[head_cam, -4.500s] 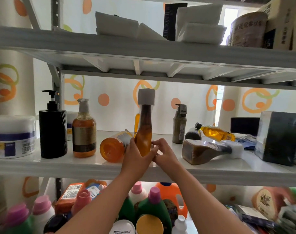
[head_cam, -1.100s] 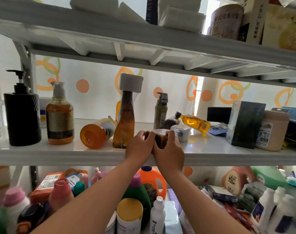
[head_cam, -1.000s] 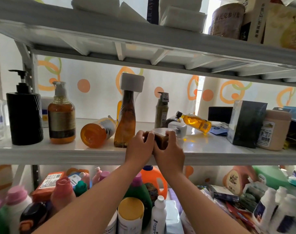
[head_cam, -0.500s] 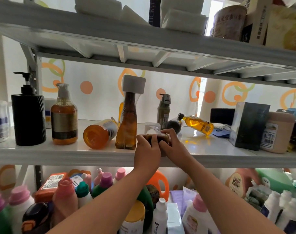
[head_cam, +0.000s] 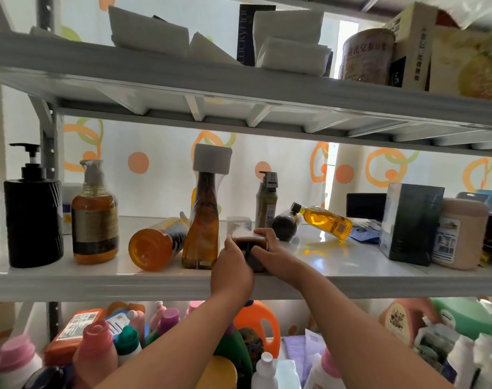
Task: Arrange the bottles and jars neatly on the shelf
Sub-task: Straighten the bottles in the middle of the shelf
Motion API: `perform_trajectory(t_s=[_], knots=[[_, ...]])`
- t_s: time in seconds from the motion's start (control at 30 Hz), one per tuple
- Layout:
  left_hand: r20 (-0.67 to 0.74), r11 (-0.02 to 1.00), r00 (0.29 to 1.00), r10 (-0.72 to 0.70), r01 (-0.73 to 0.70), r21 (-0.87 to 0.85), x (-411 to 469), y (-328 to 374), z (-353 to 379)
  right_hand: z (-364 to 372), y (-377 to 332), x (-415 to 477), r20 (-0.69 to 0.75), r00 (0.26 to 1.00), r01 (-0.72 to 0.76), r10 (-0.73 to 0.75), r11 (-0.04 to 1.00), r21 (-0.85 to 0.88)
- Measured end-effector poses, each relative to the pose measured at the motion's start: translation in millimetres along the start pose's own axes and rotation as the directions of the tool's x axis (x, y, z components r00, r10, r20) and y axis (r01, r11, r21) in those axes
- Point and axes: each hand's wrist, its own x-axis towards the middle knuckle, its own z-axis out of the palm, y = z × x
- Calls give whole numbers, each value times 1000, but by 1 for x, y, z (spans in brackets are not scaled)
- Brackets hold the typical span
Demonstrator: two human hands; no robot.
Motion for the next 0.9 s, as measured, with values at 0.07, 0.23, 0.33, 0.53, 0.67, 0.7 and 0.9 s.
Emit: perform_trajectory(t_s=[0.07,0.23,0.33,0.53,0.67,0.7,0.9], knots=[[-22,1000,1000,12,-12,2,0,-1,1,-1,-1,0,9,1000,-8,8,1000,5],[-66,997,996,57,-60,-48,-4,-8,3,1,1,-6,-11,1000,21,-22,999,-33],[-73,991,994,80,-87,-97,-10,-10,8,2,3,-7,-2,999,45,-45,999,-19],[-96,951,993,72,-97,-295,-13,-8,11,1,10,-9,-36,991,122,-128,984,-127],[-274,881,935,225,-316,-353,-32,7,9,-8,12,-8,55,989,142,-138,988,-58],[-299,855,902,311,-403,-327,-37,14,9,-11,11,-9,95,987,131,-133,991,28],[-126,854,939,321,-344,-391,-26,53,42,-57,40,-3,-338,937,19,-91,978,-210]])
